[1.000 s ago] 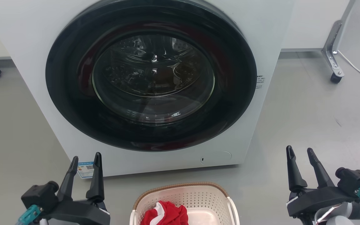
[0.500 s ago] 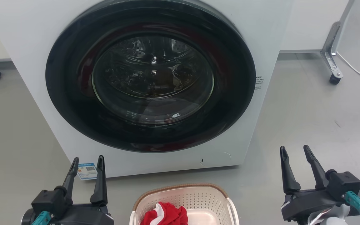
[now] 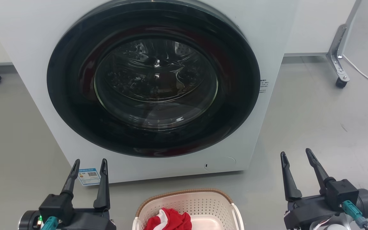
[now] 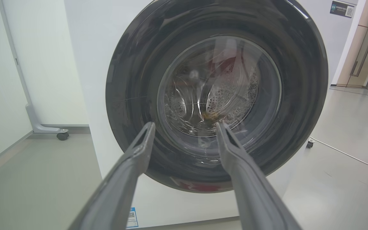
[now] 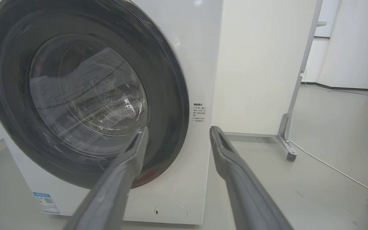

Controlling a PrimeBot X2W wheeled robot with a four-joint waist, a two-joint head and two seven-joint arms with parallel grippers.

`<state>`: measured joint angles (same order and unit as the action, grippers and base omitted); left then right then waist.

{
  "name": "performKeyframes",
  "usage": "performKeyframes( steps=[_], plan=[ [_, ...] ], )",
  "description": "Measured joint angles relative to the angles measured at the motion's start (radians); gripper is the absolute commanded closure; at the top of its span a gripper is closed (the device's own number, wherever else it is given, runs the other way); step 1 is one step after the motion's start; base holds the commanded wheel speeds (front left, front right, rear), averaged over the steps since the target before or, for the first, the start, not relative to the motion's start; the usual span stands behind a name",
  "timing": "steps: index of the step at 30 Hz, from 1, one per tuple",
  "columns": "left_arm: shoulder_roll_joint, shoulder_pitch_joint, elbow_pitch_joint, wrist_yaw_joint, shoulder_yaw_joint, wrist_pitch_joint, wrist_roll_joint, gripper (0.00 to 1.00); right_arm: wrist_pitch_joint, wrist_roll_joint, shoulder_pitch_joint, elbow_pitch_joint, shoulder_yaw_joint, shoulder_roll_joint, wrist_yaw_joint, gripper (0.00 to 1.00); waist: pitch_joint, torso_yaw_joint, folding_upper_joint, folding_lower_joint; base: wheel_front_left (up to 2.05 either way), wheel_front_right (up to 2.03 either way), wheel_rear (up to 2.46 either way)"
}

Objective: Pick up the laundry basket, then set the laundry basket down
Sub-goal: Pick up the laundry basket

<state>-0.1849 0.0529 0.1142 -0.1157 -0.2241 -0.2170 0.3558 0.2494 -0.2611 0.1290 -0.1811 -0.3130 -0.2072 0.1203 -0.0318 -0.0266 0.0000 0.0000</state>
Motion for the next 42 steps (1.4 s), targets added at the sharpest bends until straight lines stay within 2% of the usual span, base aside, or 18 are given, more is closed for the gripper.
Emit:
performKeyframes(
  steps=[21, 42],
  plan=[
    [0.005, -0.019, 0.026, 0.000, 0.002, 0.067, 0.011, 0.00, 0.000, -0.013, -0.001, -0.063, 0.007, 0.003, -0.006, 0.00, -0.006, 0.003, 0.0000, 0.0000, 0.00, 0.00, 0.00],
    [0.011, -0.021, 0.018, -0.008, 0.012, 0.084, 0.003, 0.00, 0.000, -0.021, -0.001, -0.085, 0.005, 0.007, -0.015, 0.00, 0.005, 0.006, 0.0000, 0.0000, 0.00, 0.00, 0.00]
  ],
)
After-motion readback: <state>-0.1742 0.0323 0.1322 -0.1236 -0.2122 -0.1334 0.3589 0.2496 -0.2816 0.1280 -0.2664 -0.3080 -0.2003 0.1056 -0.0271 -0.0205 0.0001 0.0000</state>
